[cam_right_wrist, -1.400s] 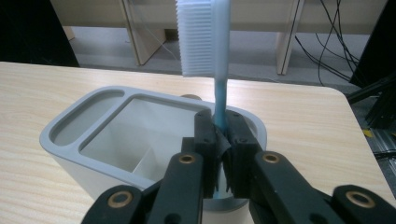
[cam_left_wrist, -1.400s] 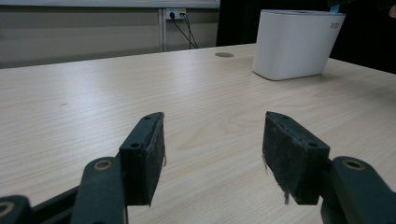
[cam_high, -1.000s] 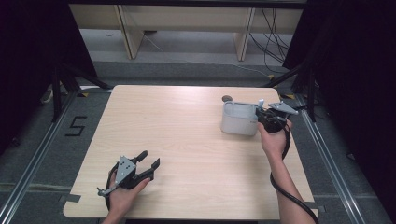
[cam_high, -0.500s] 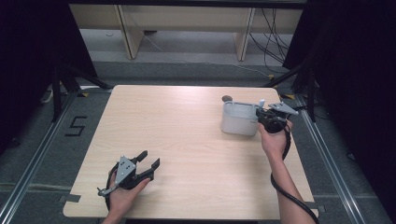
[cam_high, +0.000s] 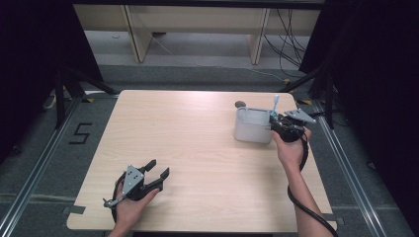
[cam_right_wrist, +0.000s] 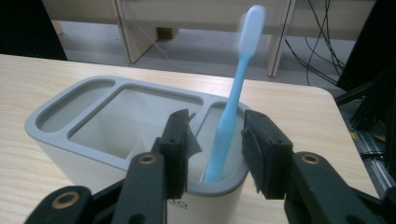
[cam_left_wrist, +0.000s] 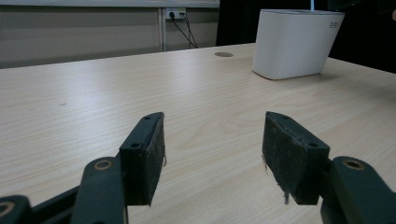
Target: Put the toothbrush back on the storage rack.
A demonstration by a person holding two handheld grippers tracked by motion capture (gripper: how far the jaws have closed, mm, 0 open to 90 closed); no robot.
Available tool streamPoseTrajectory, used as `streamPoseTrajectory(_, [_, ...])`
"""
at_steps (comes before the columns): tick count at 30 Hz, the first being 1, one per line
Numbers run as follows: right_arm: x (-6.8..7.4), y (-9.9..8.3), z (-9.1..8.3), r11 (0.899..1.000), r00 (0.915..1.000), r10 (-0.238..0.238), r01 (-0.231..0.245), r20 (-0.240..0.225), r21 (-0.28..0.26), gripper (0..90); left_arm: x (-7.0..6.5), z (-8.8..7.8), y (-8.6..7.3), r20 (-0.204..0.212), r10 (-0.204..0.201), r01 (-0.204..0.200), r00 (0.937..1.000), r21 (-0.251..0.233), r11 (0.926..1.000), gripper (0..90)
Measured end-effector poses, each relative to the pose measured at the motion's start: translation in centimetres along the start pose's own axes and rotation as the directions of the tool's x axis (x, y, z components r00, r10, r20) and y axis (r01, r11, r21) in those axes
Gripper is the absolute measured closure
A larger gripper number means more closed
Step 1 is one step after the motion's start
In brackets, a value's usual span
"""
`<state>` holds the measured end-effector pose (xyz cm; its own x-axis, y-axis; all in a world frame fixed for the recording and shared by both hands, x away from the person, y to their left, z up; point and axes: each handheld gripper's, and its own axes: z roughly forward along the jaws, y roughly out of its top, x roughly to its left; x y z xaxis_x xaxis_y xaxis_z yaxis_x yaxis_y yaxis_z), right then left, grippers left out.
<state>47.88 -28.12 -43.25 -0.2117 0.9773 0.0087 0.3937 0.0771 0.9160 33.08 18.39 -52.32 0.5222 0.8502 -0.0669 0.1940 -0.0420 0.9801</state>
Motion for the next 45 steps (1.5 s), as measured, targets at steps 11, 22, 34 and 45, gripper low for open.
streamPoseTrajectory(11, [0.1, -0.4, -0.7, 1.0, 0.9999, -0.006, 0.006, -0.014, -0.005, 49.3, 0.0, 0.0, 0.0, -0.001, -0.004, 0.004, 1.0, 0.0, 1.0, 38.8])
streamPoseTrajectory(22, [0.3, -1.5, -2.7, 0.999, 0.9993, -0.035, 0.035, -0.015, -0.002, 40.9, 0.0, 0.0, 0.0, -0.003, -0.001, 0.001, 1.0, 0.002, 1.0, 38.8])
streamPoseTrajectory(34, [0.6, -3.6, -5.0, 0.999, 0.9974, -0.02, 0.023, -0.069, 0.039, 35.4, 0.0, 0.0, 0.0, -0.007, -0.003, 0.003, 1.0, 0.001, 1.0, 38.8])
streamPoseTrajectory(45, [1.1, -5.8, -7.3, 0.997, 0.9936, -0.051, 0.057, -0.101, 0.061, 33.1, 0.0, 0.0, 0.0, -0.008, -0.008, 0.008, 0.9999, -0.001, 1.0, 38.8])
